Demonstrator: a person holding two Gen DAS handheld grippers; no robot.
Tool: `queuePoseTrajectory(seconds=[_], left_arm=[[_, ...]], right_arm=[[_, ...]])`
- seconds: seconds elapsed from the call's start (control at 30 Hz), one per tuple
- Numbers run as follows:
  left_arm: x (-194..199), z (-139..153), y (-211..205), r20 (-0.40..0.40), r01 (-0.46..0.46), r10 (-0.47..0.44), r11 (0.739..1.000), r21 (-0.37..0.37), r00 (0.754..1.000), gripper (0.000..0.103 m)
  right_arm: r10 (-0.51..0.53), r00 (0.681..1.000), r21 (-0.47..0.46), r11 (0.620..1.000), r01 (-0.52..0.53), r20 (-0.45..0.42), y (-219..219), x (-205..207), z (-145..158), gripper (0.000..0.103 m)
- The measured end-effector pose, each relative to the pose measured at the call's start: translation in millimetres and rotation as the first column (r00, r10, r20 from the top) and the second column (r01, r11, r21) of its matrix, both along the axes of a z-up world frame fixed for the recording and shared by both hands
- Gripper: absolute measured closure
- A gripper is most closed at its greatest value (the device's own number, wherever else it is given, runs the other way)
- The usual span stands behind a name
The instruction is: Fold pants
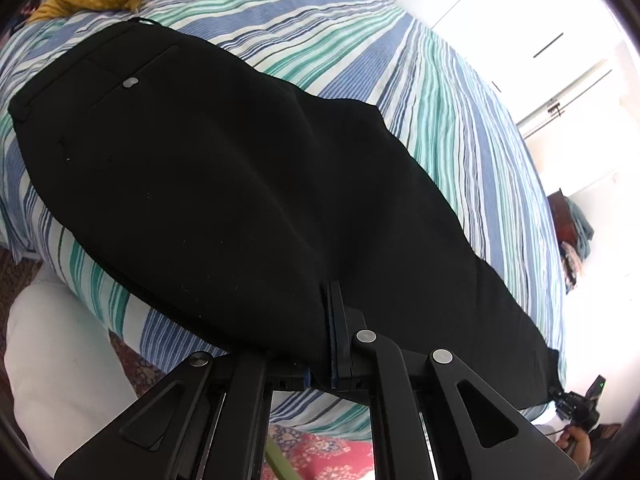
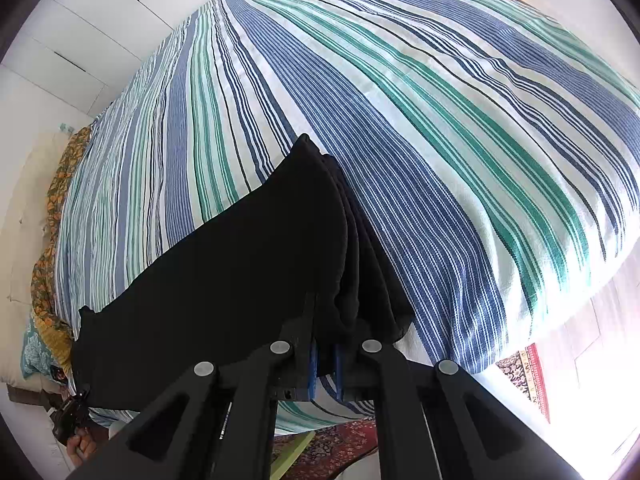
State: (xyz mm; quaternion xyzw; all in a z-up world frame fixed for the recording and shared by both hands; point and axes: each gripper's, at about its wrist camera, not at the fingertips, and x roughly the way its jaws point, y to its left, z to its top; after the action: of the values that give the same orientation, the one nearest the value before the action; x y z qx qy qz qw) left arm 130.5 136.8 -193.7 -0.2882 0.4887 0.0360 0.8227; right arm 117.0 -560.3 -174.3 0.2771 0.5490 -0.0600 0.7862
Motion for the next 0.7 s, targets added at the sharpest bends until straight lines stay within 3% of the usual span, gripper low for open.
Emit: queuePoseTrajectory(seconds=[0.27,0.37,0.43,0.53,0.57,0.63,0.7], left_arm=[[-0.3,-1.2,-5.4,-0.024,0.017,-0.015,0.998,0.068,1.000,0.096],[-0.8,0.5,-4.3,-0.029,0.002,0.000,0.998,0.065,1.000,0.089],[-5.7,4.2,-2.4,-0.037,0.000,0.003,0.996,0.084,0.999,0.078],[-15.4,14.5,-1.9,-0.067,0.008,0.003,0.986,0.166,0.998,0.058],[-20.8,19.1,-0.7,-0.076,0.012,0.003,0.981,0.194,0.997,0.056],[-31.9,28.0,0.8,-0.091,0.017,0.005,0.971,0.240,0.996,0.050],[-44.9,38.6,2.2,-0.091,-0.001,0.032,0.948,0.318,0.995,0.049]], right_arm=[[-0.018,1.000,0.006,1.000,0.018,-0.005,-3.0,1.1,-4.5,0.097],[-0.014,1.000,-0.002,1.000,0.014,-0.009,-1.7,1.8,-5.0,0.097],[-0.014,1.000,-0.017,1.000,0.014,-0.010,-2.3,0.0,-3.3,0.097],[-0.034,0.999,-0.039,0.999,0.033,-0.001,0.6,-7.3,4.9,0.073],[-0.038,0.999,-0.016,0.999,0.038,0.017,0.1,-13.1,8.9,0.062],[-0.062,0.997,-0.003,0.998,0.062,0.050,-2.0,-29.5,19.8,0.054],[-0.097,0.993,-0.106,0.989,0.104,0.067,-4.6,-47.3,33.8,0.050]])
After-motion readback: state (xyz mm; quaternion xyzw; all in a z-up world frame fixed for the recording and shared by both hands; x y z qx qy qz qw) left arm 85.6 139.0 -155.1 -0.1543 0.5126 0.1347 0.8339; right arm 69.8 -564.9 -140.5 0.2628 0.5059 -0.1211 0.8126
